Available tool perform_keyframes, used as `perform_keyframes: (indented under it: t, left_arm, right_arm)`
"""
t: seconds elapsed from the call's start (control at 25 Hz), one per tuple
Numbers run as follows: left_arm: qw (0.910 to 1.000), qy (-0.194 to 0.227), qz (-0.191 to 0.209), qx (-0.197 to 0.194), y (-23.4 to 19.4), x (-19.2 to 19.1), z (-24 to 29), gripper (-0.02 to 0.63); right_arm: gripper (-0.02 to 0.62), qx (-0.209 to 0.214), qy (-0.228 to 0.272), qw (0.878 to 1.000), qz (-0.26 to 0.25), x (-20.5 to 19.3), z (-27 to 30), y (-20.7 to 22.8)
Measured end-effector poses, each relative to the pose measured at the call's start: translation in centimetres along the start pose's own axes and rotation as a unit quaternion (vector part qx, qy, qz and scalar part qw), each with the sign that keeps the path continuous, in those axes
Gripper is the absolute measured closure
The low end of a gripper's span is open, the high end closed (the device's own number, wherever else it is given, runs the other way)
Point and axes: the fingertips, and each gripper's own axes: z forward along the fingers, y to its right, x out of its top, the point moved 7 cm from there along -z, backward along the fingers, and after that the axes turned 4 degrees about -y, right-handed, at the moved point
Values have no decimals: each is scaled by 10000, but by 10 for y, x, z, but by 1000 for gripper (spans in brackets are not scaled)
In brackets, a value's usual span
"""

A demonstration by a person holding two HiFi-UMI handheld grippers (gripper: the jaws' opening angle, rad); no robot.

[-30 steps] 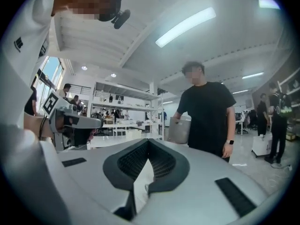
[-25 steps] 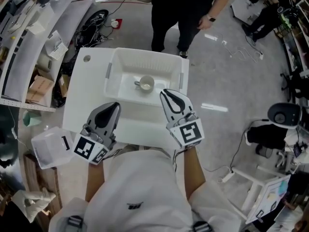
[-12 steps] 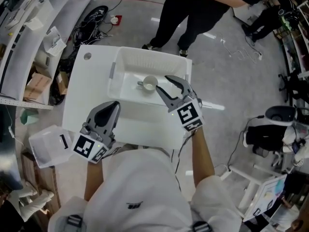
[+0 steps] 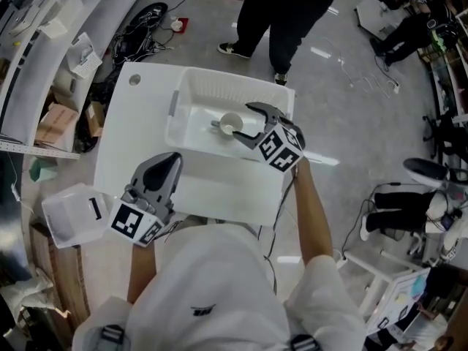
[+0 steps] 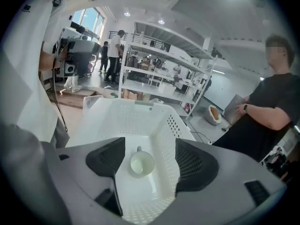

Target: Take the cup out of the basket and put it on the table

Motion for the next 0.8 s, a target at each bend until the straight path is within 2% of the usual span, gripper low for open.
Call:
perform_keyframes:
  t: [0.32, 0.6, 0.8]
  left_arm:
    - [10000, -30, -33, 88, -1, -5, -2, 595]
    - [9997, -93, -83, 193, -8, -9, -5, 595]
    - [9996, -121, -78, 252, -10, -10, -6, 595]
  right_arm:
    - [215, 616, -802, 9939, -436, -21, 49, 4]
    - [179, 1153, -1373, 9801, -848, -33, 91, -3]
    - [156, 1415, -1730, 9700, -961, -46, 116, -8]
